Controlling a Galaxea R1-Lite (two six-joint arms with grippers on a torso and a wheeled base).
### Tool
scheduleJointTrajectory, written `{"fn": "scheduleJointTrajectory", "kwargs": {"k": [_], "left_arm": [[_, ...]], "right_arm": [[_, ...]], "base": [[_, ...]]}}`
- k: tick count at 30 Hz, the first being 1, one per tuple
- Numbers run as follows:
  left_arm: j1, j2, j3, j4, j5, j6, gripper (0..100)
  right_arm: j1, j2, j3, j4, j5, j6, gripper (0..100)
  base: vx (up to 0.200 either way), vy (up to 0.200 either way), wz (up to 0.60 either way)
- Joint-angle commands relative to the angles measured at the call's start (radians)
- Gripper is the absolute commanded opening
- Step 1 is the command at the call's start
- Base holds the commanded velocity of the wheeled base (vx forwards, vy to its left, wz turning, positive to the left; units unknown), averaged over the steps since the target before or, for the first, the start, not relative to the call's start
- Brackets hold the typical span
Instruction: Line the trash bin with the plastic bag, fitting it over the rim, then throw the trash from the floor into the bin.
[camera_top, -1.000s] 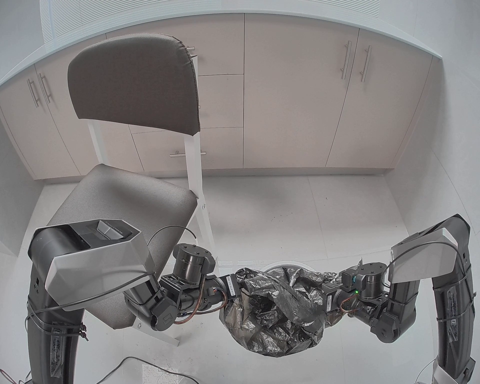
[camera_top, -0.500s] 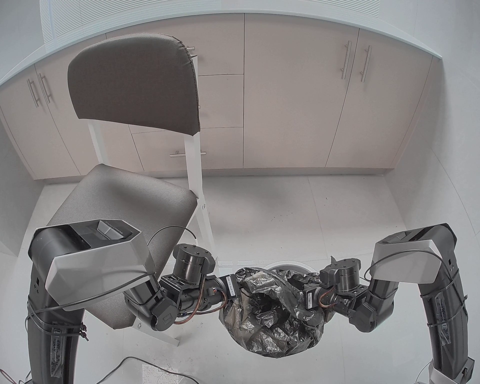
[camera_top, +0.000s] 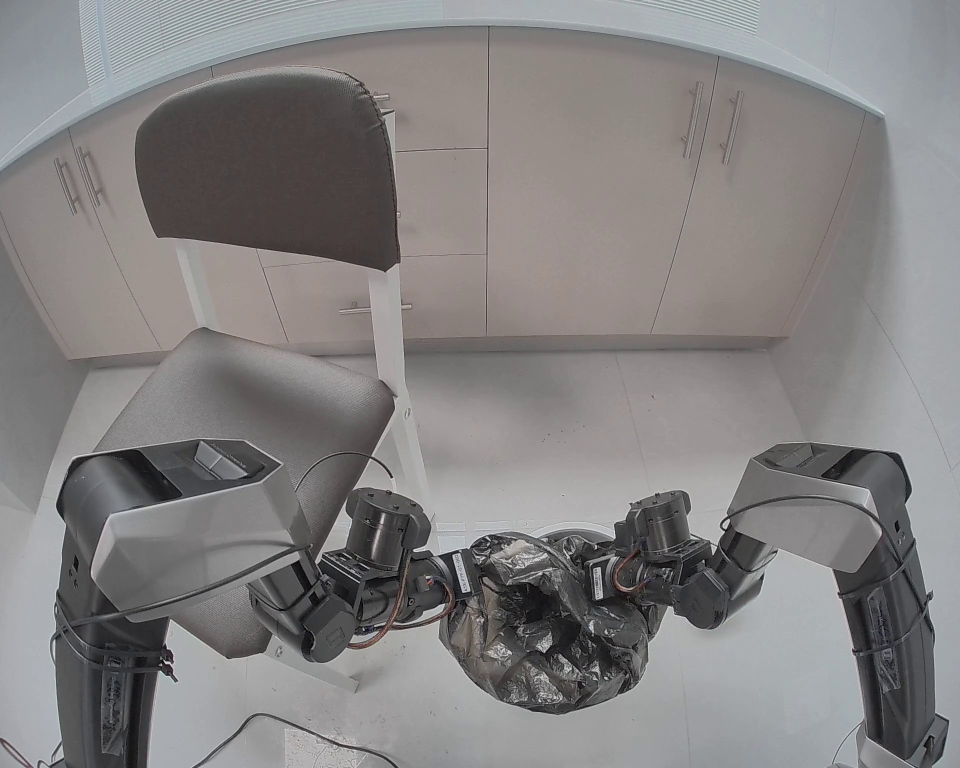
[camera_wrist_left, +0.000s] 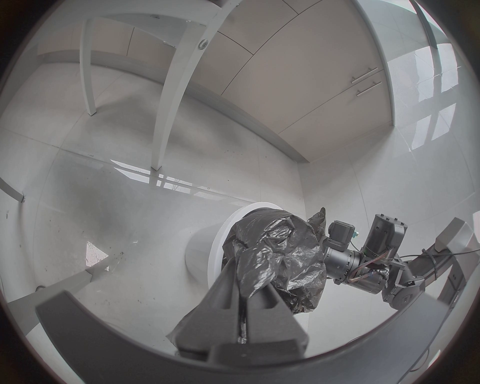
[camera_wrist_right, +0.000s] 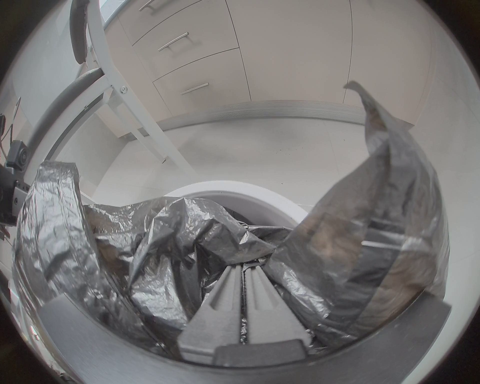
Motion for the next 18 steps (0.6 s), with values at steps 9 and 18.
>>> {"fn": "scheduleJointTrajectory", "kwargs": {"k": [9,18], "left_arm": [[0.0,0.004,0.0,0.0,0.0,0.006,0],[0.0,0.005,0.0,0.0,0.001,0.006,0]], "right_arm": [[0.012,-0.062,0.039,-0.013,0.006,0.027,100],[0.024,-0.251,0.229,-0.076,0.007,0.116,100]], "base": [[0.0,0.0,0.0],[0.0,0.0,0.0]]}}
